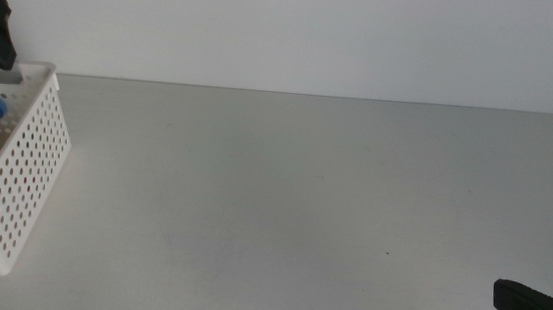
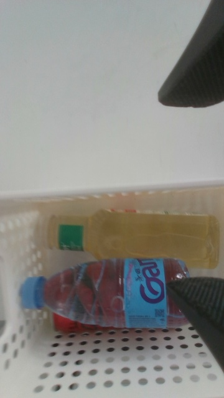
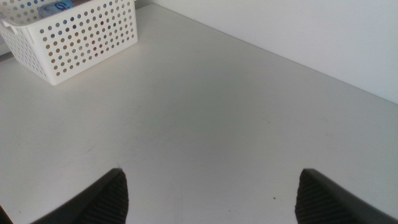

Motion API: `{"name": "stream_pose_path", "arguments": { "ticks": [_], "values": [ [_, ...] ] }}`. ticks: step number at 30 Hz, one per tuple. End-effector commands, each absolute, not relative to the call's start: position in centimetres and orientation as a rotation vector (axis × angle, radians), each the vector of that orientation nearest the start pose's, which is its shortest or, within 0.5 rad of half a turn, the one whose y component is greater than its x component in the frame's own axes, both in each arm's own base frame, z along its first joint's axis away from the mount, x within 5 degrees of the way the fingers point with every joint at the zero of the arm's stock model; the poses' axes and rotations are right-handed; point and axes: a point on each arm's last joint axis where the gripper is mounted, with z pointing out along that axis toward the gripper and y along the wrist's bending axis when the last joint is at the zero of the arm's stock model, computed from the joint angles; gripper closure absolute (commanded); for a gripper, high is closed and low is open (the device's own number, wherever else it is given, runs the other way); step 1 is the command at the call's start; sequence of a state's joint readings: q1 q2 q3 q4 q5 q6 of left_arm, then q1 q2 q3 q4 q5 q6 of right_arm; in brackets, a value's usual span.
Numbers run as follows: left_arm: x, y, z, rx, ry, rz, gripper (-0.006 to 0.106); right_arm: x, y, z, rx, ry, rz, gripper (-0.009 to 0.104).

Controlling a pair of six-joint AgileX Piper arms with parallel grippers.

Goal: Use arms to grab the bottles and put them into the dustbin to the left of the table.

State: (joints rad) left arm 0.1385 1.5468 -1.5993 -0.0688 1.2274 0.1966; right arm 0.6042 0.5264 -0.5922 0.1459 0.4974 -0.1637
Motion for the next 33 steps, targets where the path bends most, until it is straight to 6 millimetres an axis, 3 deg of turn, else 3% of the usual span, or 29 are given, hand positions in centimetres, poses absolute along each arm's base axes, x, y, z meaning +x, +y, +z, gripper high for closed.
{"name": "stream_pose_path", "arguments": {
  "ticks": [1, 10, 16, 22, 33],
  "values": [
    [29.3, 2.7, 42.1, 0.079, 2.502, 0.025, 0.007, 8.5, 6.5, 34.2, -0.622, 1.736, 0.447, 0.001],
    [23.1, 0.1, 47.1, 0.146, 2.226, -0.008, 0.007, 8.5, 6.5, 34.2, -0.622, 1.736, 0.447, 0.001],
    [19.8, -1.2, 49.6, 0.125, 2.077, -0.177, 0.007, 8.5, 6.5, 34.2, -0.622, 1.736, 0.447, 0.001],
    [18.3, -1.3, 50.8, 0.123, 1.998, -0.181, 0.007, 8.5, 6.5, 34.2, -0.621, 1.737, 0.448, 0.001],
    [18.3, -1.5, 51.0, 0.115, 1.973, -0.215, 0.007, 8.5, 6.5, 34.2, -0.621, 1.737, 0.448, 0.001]
  ]
}}
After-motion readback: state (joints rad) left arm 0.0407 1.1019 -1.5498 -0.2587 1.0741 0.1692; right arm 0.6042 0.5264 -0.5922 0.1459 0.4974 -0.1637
